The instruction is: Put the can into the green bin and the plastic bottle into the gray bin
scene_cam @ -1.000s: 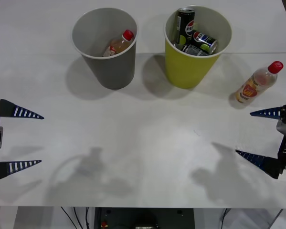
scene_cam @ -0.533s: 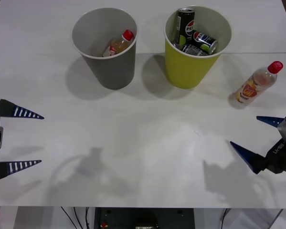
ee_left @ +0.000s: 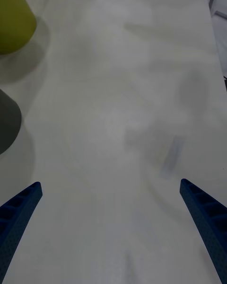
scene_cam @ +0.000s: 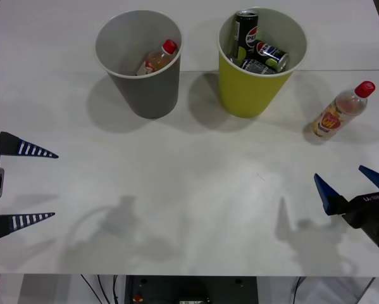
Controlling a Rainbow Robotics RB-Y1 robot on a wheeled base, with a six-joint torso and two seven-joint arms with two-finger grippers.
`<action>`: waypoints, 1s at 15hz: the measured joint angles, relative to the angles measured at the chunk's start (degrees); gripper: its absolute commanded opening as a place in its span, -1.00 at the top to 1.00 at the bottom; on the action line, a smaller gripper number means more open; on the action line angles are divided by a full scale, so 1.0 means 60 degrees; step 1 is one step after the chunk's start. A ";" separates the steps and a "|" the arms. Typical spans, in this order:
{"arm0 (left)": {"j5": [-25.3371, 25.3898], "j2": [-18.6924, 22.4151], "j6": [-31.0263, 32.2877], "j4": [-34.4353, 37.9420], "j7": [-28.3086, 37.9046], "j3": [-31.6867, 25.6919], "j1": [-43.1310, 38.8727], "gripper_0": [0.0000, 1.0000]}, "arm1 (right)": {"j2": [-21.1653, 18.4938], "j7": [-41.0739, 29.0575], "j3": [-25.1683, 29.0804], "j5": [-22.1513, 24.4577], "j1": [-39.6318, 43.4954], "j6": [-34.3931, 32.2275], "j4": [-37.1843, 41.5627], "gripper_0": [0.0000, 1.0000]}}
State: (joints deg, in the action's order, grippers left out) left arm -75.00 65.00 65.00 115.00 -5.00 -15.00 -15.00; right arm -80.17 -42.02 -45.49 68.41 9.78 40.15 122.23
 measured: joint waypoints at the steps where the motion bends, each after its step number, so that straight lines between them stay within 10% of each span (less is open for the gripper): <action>1: 0.0000 0.0000 0.0000 0.0000 0.0000 0.0000 0.0000 -1.00 | 0.0072 0.0036 -0.0427 -0.0293 -0.0416 0.0403 -0.0042 -1.00; 15: 0.0000 0.0000 0.0000 0.0000 0.0000 0.0000 0.0000 -1.00 | 0.1634 -0.0171 -0.3612 -0.1911 -0.4137 0.3348 -0.2576 -1.00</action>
State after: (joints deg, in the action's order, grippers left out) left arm -75.00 65.00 65.00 115.00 -5.00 -15.00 -15.00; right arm -70.36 -43.05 -67.16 56.95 -15.04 60.23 106.77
